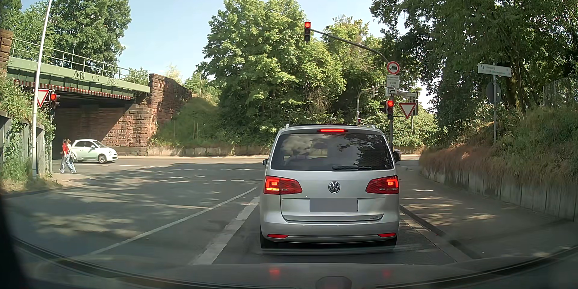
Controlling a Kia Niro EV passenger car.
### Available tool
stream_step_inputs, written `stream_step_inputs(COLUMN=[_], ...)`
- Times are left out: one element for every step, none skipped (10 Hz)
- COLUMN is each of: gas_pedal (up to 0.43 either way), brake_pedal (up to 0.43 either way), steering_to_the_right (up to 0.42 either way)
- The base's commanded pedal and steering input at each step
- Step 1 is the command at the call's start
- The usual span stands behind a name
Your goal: Follow the waypoints while adhering to traffic rules and regulations
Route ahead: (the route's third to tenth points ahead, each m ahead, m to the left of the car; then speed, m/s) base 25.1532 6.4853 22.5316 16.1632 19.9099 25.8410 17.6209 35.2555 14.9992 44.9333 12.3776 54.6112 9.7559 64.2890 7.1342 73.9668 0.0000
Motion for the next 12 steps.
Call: stream_step_inputs(gas_pedal=[0.000, 0.000, 0.000, 0.000, 0.000, 0.000, 0.000, 0.000, 0.000, 0.000, 0.000, 0.000], brake_pedal=[0.207, 0.207, 0.207, 0.207, 0.207, 0.207, 0.207, 0.207, 0.207, 0.207, 0.207, 0.207], steering_to_the_right=[0.005, 0.005, 0.005, 0.005, 0.005, 0.005, 0.005, 0.005, 0.005, 0.005, 0.005, 0.005])
